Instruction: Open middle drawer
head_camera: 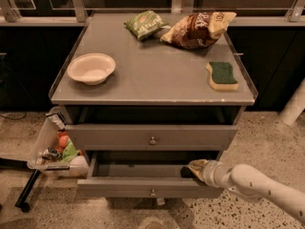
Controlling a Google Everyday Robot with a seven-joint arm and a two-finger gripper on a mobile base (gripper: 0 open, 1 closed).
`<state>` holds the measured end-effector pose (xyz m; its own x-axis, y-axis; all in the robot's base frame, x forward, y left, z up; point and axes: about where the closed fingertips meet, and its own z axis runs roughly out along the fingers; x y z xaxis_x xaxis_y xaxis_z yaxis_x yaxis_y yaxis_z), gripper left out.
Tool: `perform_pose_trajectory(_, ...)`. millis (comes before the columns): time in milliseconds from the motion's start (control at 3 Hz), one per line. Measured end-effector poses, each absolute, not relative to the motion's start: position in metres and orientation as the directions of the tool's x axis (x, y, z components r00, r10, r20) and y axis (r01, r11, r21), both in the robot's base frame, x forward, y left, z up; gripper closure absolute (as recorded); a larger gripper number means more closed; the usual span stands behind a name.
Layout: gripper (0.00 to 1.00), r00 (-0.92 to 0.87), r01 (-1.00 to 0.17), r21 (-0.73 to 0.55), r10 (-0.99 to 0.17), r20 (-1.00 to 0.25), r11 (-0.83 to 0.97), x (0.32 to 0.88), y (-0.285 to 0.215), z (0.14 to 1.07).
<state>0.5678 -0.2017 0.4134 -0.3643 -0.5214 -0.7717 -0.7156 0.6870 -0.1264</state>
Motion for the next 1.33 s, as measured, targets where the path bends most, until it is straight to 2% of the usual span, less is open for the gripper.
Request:
perform_pose_trajectory(333, 1.0, -0.374, -0.737, -0.08, -0.503, -0.779, 0.671, 0.536, -0.195, 0.411)
perform_pose_trajectory(667, 1.0, -0.374, -0.737, -0.08, -0.503, -0.779, 0.671, 0.537, -0.195, 0.413)
perform_pose_trajectory(1000, 1.0, -0.424, -0.72, -0.027, -0.471, -0.773, 0.693, 0.494, -0.194, 0.412)
perform_pose_trajectory(1333, 1.0, -0.435, -0.715, -0.016, -0.463, -0.772, 0.699, 0.487, -0.194, 0.414)
